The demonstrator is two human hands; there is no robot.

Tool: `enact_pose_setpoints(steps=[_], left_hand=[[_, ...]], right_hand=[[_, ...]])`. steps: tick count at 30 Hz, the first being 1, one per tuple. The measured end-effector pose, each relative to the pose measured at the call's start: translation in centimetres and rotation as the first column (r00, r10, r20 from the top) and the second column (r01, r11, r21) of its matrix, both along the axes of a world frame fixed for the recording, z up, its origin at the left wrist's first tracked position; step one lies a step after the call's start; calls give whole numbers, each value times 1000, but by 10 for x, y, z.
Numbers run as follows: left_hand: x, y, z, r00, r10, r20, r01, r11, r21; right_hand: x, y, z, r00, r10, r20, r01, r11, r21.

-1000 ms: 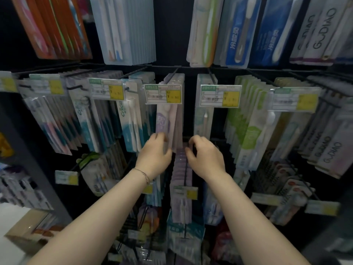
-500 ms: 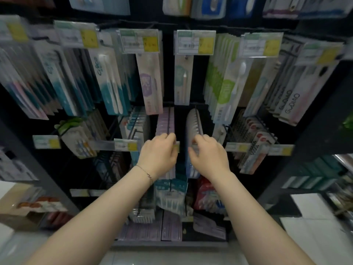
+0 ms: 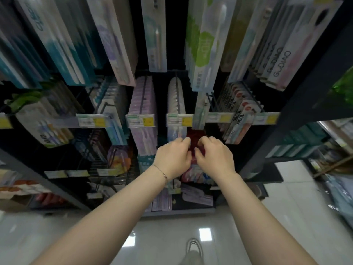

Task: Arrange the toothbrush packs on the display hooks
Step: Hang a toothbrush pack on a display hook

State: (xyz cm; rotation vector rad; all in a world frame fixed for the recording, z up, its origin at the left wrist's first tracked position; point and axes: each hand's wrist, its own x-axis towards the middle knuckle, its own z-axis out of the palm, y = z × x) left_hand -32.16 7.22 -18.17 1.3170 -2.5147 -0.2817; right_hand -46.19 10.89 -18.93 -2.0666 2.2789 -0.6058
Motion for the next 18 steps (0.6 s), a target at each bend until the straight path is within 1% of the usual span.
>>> enact_pose_setpoints(steps=[4, 8, 13, 16, 18], left_hand=[[-35, -9, -19, 1000, 17, -8, -16, 992, 122], [-69, -25, -34, 998, 39, -55, -24, 971, 238], [-103, -56, -58, 975, 138, -175, -75, 942, 326], [-119, -80, -74, 931, 234, -279, -120, 920, 372], [-129, -98, -84, 905, 301, -302, -185, 915, 358]], right_hand=[[-29, -7, -17, 1000, -20, 15, 18, 997, 80], [-61, -19, -34, 999, -23, 36, 18, 988, 153], [-90, -52, -51, 990, -33, 140, 9, 986, 168], [-101, -80, -62, 973, -44, 226, 2, 983, 182], [-104, -101, -68, 955, -89, 284, 32, 979, 199]])
